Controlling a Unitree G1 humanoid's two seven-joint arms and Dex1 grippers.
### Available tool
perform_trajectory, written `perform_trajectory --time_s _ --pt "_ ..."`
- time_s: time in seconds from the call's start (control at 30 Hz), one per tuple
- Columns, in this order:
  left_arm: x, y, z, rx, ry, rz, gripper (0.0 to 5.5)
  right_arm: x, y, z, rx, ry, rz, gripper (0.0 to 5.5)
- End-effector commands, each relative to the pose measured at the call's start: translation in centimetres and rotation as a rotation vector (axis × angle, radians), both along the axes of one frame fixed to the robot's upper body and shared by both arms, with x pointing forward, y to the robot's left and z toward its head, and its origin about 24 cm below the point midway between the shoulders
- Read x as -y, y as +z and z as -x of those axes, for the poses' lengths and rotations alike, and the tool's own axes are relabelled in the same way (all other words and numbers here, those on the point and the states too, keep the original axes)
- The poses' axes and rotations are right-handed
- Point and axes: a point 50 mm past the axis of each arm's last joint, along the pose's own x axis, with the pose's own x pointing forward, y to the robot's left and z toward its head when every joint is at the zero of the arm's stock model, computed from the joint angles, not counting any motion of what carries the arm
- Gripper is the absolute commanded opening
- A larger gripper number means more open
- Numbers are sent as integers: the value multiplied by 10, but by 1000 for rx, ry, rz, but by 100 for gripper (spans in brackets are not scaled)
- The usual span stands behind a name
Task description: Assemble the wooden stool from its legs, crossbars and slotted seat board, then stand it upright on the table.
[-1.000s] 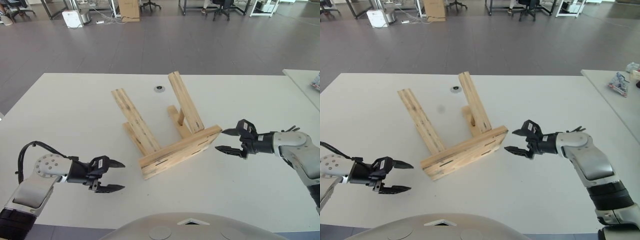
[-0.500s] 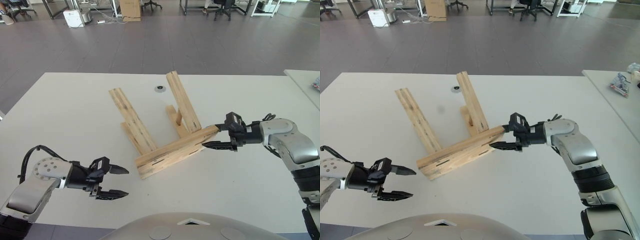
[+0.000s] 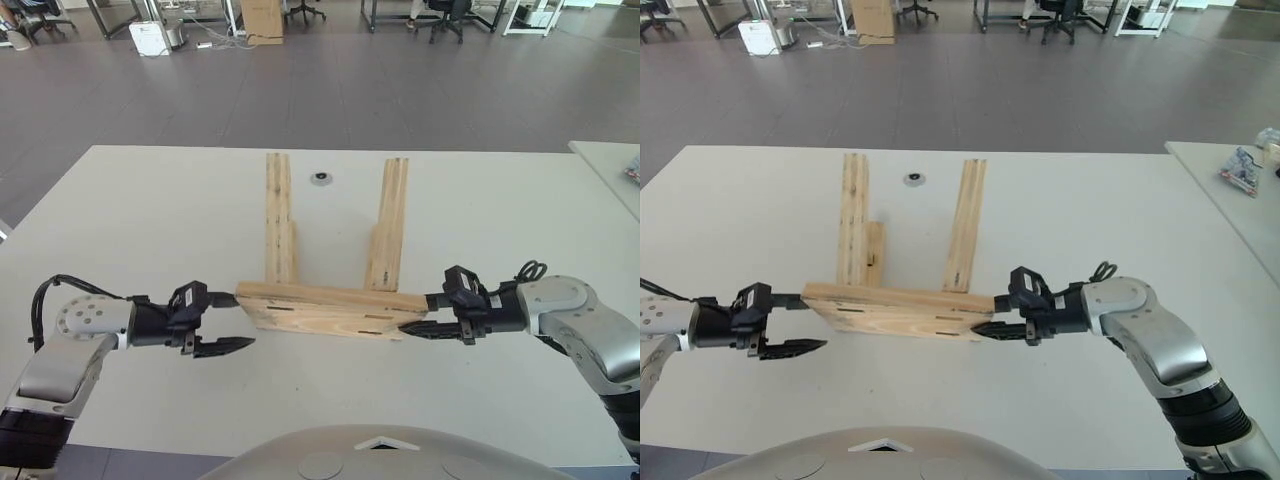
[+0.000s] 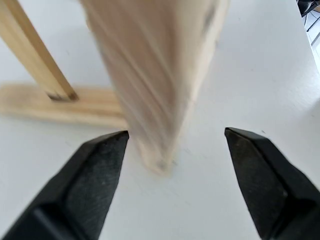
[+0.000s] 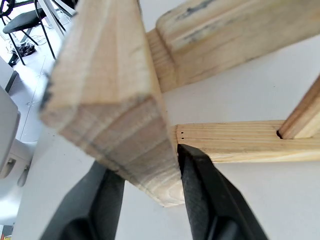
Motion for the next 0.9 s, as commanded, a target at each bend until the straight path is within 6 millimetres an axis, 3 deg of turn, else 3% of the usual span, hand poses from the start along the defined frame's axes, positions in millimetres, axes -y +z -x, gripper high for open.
perform_trajectory --time_s 0.03,0.13,0.37,0.57,0.67,0.8,0.9 --pt "6 -3 -19 69 -59 -17 354 -6 -8 7 -80 31 -25 162" --pt "10 -7 -26 81 -110 -17 354 -7 -7 6 -76 36 -29 162" --pt "10 -17 -13 -7 -200 -19 249 -2 -3 -3 -66 14 -36 162" --pt "18 -9 -22 -7 -183 44 151 -6 -2 -7 -94 -14 -87 162" --pt "24 0 -24 -37 -174 111 146 -7 2 -9 -117 -39 -132 162" --pt "42 56 -52 -104 -150 318 146 -13 39 -31 -95 -23 -149 162" --pt "48 102 -84 -194 -108 405 146 -14 96 -57 -78 9 -214 162"
